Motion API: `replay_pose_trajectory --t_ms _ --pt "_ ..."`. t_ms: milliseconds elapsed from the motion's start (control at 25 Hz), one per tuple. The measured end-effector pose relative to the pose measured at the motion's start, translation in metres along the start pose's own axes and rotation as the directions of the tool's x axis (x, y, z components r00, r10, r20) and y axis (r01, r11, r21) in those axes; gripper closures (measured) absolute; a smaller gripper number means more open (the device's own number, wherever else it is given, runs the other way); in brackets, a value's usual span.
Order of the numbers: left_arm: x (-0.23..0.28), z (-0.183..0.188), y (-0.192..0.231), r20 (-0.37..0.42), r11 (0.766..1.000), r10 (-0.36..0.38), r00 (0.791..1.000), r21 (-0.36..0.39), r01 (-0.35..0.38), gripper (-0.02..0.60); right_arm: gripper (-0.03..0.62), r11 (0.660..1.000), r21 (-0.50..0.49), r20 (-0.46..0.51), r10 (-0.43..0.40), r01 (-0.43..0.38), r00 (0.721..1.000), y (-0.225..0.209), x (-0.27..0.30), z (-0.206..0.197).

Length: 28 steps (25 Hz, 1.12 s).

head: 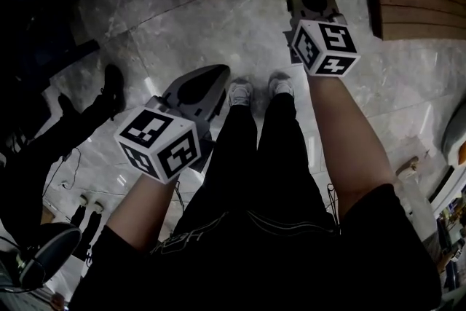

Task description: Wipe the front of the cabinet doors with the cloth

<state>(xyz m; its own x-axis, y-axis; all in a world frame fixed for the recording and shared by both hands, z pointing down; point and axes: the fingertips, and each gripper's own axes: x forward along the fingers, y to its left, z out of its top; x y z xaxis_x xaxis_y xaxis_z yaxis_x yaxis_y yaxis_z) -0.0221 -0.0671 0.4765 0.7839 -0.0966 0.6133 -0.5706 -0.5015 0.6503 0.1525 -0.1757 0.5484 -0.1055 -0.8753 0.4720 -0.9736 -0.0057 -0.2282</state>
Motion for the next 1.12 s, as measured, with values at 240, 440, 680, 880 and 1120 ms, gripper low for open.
replay_pose_trajectory --t_ms 240,440,680,880,1120 --pt "0.013 0.000 -0.008 -0.011 1.000 0.001 1.000 -0.016 -0.001 0.575 0.553 0.998 0.036 0.008 -0.051 0.051 0.999 -0.037 -0.008 0.008" --pt "0.029 0.001 -0.030 -0.011 1.000 -0.009 1.000 -0.023 0.008 0.575 0.553 0.993 0.091 0.006 -0.070 0.069 0.998 -0.071 -0.020 0.010" --pt "0.041 0.002 -0.046 0.002 1.000 0.004 1.000 -0.031 -0.004 0.575 0.553 0.987 0.140 0.004 -0.083 0.082 0.997 -0.098 -0.029 0.008" --pt "0.046 0.002 -0.066 0.034 0.999 0.020 0.999 -0.042 -0.018 0.575 0.553 0.994 0.101 -0.026 -0.028 0.030 0.999 -0.101 -0.044 0.010" --pt "0.036 0.011 -0.114 0.120 1.000 0.003 0.993 -0.030 0.001 0.575 0.553 0.989 -0.043 -0.114 0.135 -0.141 0.984 -0.070 -0.091 0.018"
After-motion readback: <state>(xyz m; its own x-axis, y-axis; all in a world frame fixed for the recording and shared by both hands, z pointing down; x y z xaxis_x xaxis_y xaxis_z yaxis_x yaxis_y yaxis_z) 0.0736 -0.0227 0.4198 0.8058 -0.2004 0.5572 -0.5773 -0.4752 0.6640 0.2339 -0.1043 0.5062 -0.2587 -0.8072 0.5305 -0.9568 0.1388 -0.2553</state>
